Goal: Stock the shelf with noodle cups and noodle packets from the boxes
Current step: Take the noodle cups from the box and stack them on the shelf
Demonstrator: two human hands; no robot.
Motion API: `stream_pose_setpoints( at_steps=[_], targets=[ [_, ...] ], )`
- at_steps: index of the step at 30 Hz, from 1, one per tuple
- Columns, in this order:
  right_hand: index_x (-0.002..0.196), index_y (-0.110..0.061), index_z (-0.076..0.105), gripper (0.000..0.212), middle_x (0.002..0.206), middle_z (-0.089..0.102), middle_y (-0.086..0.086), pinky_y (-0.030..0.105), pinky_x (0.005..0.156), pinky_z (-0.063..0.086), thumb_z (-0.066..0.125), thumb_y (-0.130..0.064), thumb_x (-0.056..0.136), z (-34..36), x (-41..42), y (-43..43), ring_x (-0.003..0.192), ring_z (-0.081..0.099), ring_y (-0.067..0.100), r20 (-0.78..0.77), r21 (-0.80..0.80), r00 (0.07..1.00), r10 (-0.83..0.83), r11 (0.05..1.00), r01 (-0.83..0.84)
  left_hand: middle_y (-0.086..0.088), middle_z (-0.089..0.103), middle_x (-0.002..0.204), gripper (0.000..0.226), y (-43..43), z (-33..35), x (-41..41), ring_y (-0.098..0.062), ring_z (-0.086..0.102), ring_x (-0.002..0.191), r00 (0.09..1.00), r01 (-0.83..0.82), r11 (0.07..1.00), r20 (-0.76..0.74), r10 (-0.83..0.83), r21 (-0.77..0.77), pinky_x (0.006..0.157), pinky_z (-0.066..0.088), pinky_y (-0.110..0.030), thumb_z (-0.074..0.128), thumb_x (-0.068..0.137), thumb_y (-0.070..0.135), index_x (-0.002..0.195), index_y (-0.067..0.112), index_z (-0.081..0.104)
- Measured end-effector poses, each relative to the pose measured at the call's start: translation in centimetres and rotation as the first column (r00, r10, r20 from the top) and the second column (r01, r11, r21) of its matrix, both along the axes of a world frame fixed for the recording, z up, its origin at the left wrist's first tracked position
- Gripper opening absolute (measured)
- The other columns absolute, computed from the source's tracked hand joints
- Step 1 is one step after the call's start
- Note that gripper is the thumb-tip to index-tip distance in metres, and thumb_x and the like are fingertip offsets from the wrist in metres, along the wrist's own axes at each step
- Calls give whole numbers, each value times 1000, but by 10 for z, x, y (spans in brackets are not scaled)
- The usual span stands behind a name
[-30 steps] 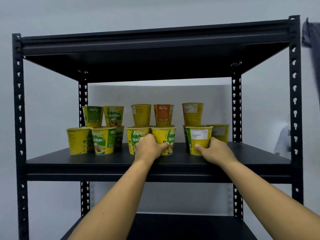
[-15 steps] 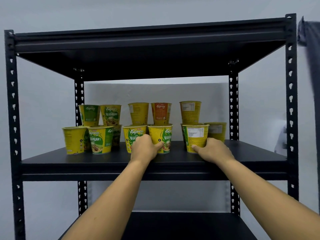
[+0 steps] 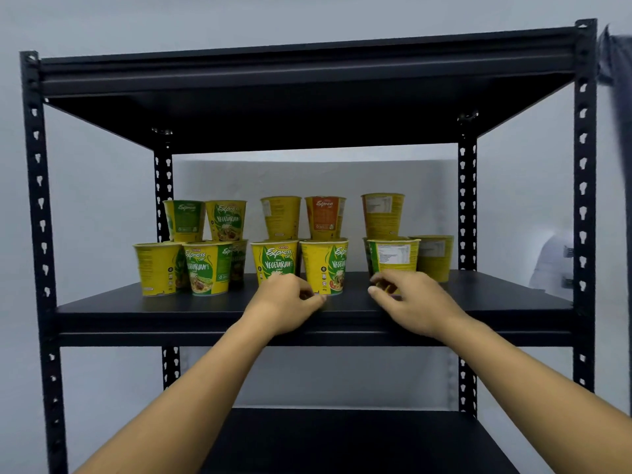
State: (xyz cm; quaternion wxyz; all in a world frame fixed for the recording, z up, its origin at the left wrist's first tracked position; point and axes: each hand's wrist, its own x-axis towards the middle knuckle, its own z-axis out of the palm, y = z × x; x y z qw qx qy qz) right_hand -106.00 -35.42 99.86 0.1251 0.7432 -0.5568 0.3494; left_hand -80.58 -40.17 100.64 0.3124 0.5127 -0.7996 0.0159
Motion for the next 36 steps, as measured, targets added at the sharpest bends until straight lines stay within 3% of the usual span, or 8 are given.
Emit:
stream_pose_setpoints(
  at_steps=[3, 6, 15, 21, 25, 28, 33, 36],
  targets=[
    [146, -33, 51, 52, 141, 61, -10, 38, 101, 50, 39, -58, 103, -2, 17, 6, 126, 56, 15, -159, 146, 987, -28, 988, 51, 5, 73, 108, 47, 9, -4, 7, -13, 63, 97, 999, 15, 1000, 34, -16, 14, 86, 58, -40, 53, 96, 65, 121, 31, 75],
    [154, -34, 40, 55, 154, 49, -10, 38, 107, 44, 25, -57, 106, -4, 35, 13, 140, 46, 18, -277, 225, 958, -67, 965, 132, 5, 72, 108, 50, 15, -8, 9, -16, 63, 97, 998, -3, 1000, 71, 3, 10, 84, 58, -42, 44, 98, 68, 127, 37, 71],
    [154, -32, 40, 54, 158, 43, -10, 39, 115, 36, 26, -54, 107, -13, 59, 38, 146, 37, 15, -243, 221, 969, -51, 969, 107, 3, 73, 112, 48, 30, -20, 31, -20, 64, 102, 992, 83, 994, 97, -76, -68, 87, 57, -42, 42, 102, 62, 131, 34, 68],
    [156, -27, 40, 55, 158, 40, -14, 19, 121, 14, 36, -49, 106, -48, 91, 80, 149, 24, -1, -191, 55, 981, 45, 998, -35, 1, 66, 138, 45, 67, -62, 67, -10, 55, 134, 957, 278, 930, -18, -291, -242, 114, 43, -32, 59, 101, 43, 136, 16, 67],
    [156, -32, 37, 55, 152, 34, -25, -1, 107, -1, 37, -51, 105, -99, 113, 111, 140, 15, -16, -177, 165, 979, 99, 984, -70, 1, 64, 141, 50, 92, -122, 94, -12, 55, 134, 949, 313, 939, 3, -316, -140, 111, 45, -34, 56, 100, 46, 138, 15, 66],
    [156, -34, 37, 56, 152, 35, -27, 10, 118, 8, 34, -55, 104, -155, 129, 130, 146, 23, -7, -198, 290, 972, 128, 955, -66, 7, 60, 145, 54, 110, -186, 113, -8, 52, 137, 949, 314, 949, 24, -314, -8, 114, 42, -32, 51, 100, 53, 142, 22, 62],
    [155, -36, 38, 56, 155, 41, -21, 17, 117, 22, 35, -58, 104, -264, 157, 155, 144, 31, -1, -87, 536, 987, 132, 842, -65, 5, 54, 151, 72, 138, -304, 139, -10, 43, 144, 953, 291, 914, 4, -304, 284, 119, 35, -28, 38, 94, 66, 147, 20, 56],
    [154, -34, 40, 55, 156, 43, -16, 25, 118, 30, 36, -57, 104, -332, 174, 171, 145, 34, 2, -25, 673, 994, 111, 737, -65, 7, 49, 155, 60, 158, -372, 151, -9, 41, 146, 956, 258, 855, 11, -294, 451, 117, 33, -25, 49, 102, 55, 151, 22, 51]
  ],
)
